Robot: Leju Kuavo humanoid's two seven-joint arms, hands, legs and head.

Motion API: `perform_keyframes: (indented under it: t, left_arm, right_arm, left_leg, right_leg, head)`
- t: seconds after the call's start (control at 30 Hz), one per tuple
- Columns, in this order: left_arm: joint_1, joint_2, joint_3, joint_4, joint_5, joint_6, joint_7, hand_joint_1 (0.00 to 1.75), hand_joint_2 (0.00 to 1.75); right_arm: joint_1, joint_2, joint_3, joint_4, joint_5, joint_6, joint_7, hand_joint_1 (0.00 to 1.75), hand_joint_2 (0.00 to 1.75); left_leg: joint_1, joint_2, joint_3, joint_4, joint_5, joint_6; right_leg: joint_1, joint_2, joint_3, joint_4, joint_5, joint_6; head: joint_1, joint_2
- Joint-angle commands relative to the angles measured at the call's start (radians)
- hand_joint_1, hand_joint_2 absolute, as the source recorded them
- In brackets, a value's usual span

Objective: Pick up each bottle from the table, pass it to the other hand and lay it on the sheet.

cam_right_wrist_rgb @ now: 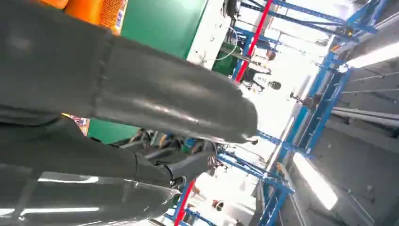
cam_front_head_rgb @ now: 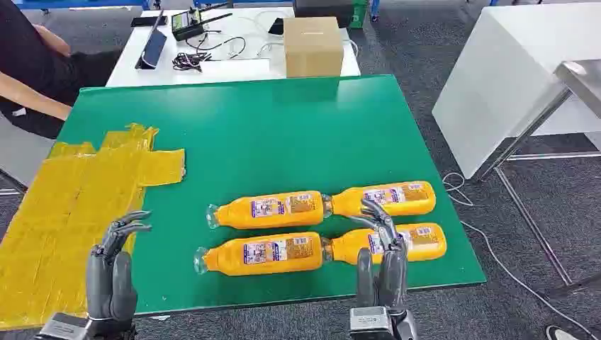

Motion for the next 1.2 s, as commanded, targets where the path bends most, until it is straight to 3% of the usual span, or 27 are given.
perform_keyframes:
  t: [0.03,0.33,0.37,0.4,0.57,0.6,0.77,1.03,1.07,1.2]
  left_arm:
    - [0.063,-0.145,0.191,0.143,-0.01,-0.164,-0.15,1.75,0.0]
    - [0.072,-0.136,0.166,0.131,-0.015,-0.172,-0.128,1.75,0.0]
    - [0.076,-0.135,0.163,0.131,-0.004,-0.183,-0.115,0.17,0.0]
    - [0.079,-0.143,0.17,0.135,0.01,-0.184,-0.091,0.0,0.0]
    - [0.088,-0.152,0.176,0.133,0.013,-0.167,-0.081,0.0,0.0]
    - [0.091,-0.156,0.184,0.132,0.028,-0.171,-0.069,0.0,0.0]
    - [0.114,-0.169,0.243,0.123,0.083,-0.279,-0.07,0.0,0.0]
    - [0.118,-0.185,0.269,0.128,0.075,-0.3,-0.067,0.0,0.0]
    - [0.117,-0.183,0.272,0.13,0.075,-0.308,-0.067,0.0,0.0]
    - [0.127,-0.183,0.29,0.137,0.069,-0.329,-0.056,0.0,0.0]
  right_arm:
    - [-0.061,0.08,-0.175,0.183,-0.34,0.38,-0.209,1.75,0.0]
    - [-0.031,0.08,-0.183,0.143,-0.332,0.388,-0.217,1.75,0.0]
    - [-0.03,0.076,-0.18,0.145,-0.311,0.39,-0.2,0.65,0.0]
    - [-0.026,0.075,-0.18,0.15,-0.283,0.383,-0.174,0.0,0.0]
    - [-0.006,0.07,-0.175,0.141,-0.262,0.367,-0.15,0.0,0.0]
    - [-0.002,0.061,-0.17,0.134,-0.245,0.367,-0.129,0.0,1.75]
    - [0.013,-0.094,-0.201,0.116,0.06,0.319,0.157,0.0,1.75]
    - [0.043,-0.104,-0.243,0.094,0.082,0.327,0.154,0.0,1.75]
    - [0.044,-0.107,-0.246,0.096,0.145,0.31,0.183,0.0,1.75]
    - [0.107,-0.178,-0.325,0.037,0.198,0.305,0.225,0.0,1.75]
  left_leg:
    - [0.001,0.001,0.002,0.0,-0.001,-0.001]
    - [0.0,0.0,0.003,-0.001,-0.001,-0.001]
    - [0.001,0.001,0.003,-0.001,-0.001,-0.001]
    - [0.001,0.001,0.003,-0.001,-0.001,-0.001]
    - [0.001,0.0,0.002,-0.001,-0.001,-0.001]
    - [0.001,0.0,0.003,-0.001,-0.001,-0.001]
    - [0.0,0.001,0.003,-0.001,-0.001,-0.001]
    - [-0.001,0.001,0.002,0.0,-0.002,-0.001]
    - [-0.002,0.0,0.001,-0.001,-0.001,-0.001]
    - [-0.002,-0.001,0.001,0.0,-0.001,0.0]
  right_leg:
    - [0.001,0.001,0.002,-0.001,0.0,0.0]
    - [0.0,0.0,0.003,-0.002,0.0,0.0]
    - [0.001,0.0,0.003,-0.002,0.0,0.0]
    - [0.0,0.0,0.003,-0.002,0.0,0.0]
    - [0.001,0.0,0.002,-0.002,0.0,0.0]
    - [0.001,0.0,0.003,-0.002,-0.001,0.0]
    - [0.0,0.001,0.003,-0.002,0.0,0.0]
    - [0.0,0.001,0.002,-0.001,0.0,0.0]
    - [-0.001,0.0,0.001,-0.001,0.0,0.0]
    - [0.0,-0.001,0.001,-0.001,0.0,0.0]
  head:
    - [0.0,0.0]
    - [0.0,0.0]
    - [0.0,0.0]
    - [0.0,0.0]
    - [0.0,0.0]
    - [0.0,0.0]
    - [0.0,0.0]
    - [0.0,0.0]
    - [0.0,0.0]
    - [0.0,0.0]
